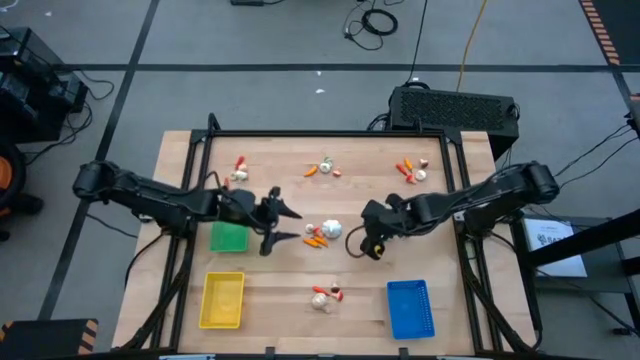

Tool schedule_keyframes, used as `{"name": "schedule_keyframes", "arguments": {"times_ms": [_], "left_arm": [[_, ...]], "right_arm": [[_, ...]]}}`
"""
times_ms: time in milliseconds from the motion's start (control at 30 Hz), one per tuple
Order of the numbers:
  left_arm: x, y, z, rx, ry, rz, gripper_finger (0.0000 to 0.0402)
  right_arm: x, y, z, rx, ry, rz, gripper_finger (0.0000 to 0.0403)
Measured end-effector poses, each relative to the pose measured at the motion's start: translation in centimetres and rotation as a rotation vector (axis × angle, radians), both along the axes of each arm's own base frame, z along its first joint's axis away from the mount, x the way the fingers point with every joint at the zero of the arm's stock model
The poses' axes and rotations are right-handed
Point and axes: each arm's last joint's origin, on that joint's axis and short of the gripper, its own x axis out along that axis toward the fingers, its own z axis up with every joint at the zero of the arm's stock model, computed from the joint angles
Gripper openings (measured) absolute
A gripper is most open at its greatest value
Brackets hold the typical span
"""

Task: Sort produce into baskets
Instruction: Put the garlic into the blue bin

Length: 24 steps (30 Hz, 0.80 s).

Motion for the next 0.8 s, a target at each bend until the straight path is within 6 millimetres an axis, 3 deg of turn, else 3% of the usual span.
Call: {"name": "schedule_keyframes", "arguments": {"times_ms": [267, 400, 800], "left_arm": [[1.4, -1.8, -1.9, 0.052, 0.01, 0.054, 0.0248], [1.8, -2.2, -3.0, 0.04, 0.042, 0.05, 0.0248], [2.2, -2.1, -4.2, 0.08, 0.091, 0.075, 0.0248]], "right_arm": [[-0.3, 2.9, -1.0, -0.055, 0.086, 0.021, 0.0002], [-0.8, 3.1, -1.3, -0.134, 0.07, -0.039, 0.0017], [-1.5, 1.8, -1.7, -0.195, 0.12, -0.184, 0.0142]]}}
